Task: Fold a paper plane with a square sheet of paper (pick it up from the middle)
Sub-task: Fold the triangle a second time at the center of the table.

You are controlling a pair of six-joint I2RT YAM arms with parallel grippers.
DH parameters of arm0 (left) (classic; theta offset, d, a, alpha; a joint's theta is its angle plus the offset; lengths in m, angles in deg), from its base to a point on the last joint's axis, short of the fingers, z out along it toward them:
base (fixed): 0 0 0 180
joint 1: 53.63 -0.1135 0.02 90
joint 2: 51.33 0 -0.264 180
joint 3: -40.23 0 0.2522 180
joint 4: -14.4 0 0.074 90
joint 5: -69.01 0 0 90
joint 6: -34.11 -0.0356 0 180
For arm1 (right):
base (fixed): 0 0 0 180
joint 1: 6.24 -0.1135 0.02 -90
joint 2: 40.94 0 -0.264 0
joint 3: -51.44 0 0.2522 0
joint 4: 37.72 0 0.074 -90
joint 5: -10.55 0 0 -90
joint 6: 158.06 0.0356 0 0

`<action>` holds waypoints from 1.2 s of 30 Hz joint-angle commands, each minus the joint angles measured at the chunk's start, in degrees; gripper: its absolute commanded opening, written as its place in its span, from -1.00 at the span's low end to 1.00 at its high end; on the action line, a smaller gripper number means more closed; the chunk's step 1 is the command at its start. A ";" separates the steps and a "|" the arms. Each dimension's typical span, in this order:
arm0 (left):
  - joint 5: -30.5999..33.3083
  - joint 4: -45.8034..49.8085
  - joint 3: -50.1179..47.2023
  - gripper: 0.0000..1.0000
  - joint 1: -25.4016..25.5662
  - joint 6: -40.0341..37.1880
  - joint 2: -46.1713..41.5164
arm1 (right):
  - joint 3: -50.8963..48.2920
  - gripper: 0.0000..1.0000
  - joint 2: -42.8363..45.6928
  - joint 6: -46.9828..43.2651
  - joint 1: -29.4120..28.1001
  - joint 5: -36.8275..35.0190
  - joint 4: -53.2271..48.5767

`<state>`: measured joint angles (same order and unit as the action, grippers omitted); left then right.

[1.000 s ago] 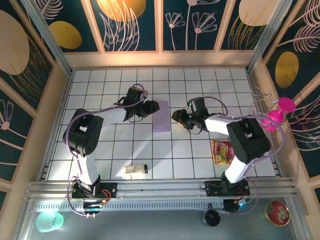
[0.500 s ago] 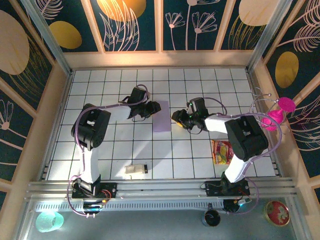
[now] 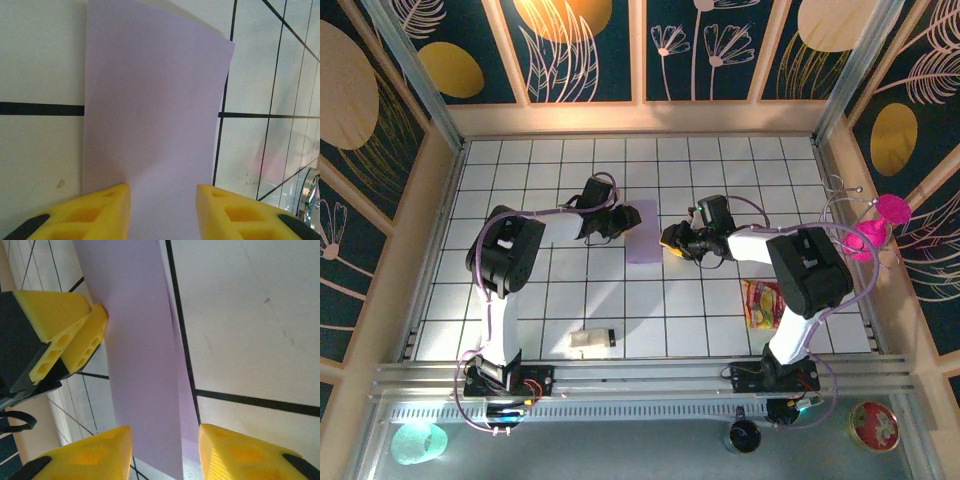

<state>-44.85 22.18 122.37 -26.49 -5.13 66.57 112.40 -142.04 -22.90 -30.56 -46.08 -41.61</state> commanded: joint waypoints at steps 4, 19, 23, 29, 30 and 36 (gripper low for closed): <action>1.91 2.11 -2.38 -0.22 0.34 0.22 0.68 | -0.66 -0.26 0.31 -0.76 -1.06 2.88 -1.44; 0.92 -0.03 -3.34 -0.22 0.30 0.72 -0.05 | -1.30 -0.24 0.85 -0.82 -2.94 -0.08 -3.43; 0.94 -0.17 -3.60 -0.23 0.27 0.69 -0.11 | -0.62 -0.18 1.76 -1.56 -3.12 -6.67 -7.62; 0.66 -0.48 -3.60 -0.23 0.27 0.75 -0.22 | -0.98 -0.24 0.43 -1.36 -3.44 -2.37 -4.38; 0.52 -0.60 -3.60 -0.23 0.28 0.90 -0.24 | -1.06 -0.27 0.15 -1.04 -3.47 -1.12 -3.38; 0.41 -0.48 -3.52 -0.23 0.33 0.92 -0.57 | -1.76 -0.45 0.19 1.18 -3.50 2.21 2.52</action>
<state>-44.76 19.32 120.62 -26.49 -4.71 66.03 111.20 -141.61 -22.55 -33.51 -46.13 -42.77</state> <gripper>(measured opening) 0.385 0.282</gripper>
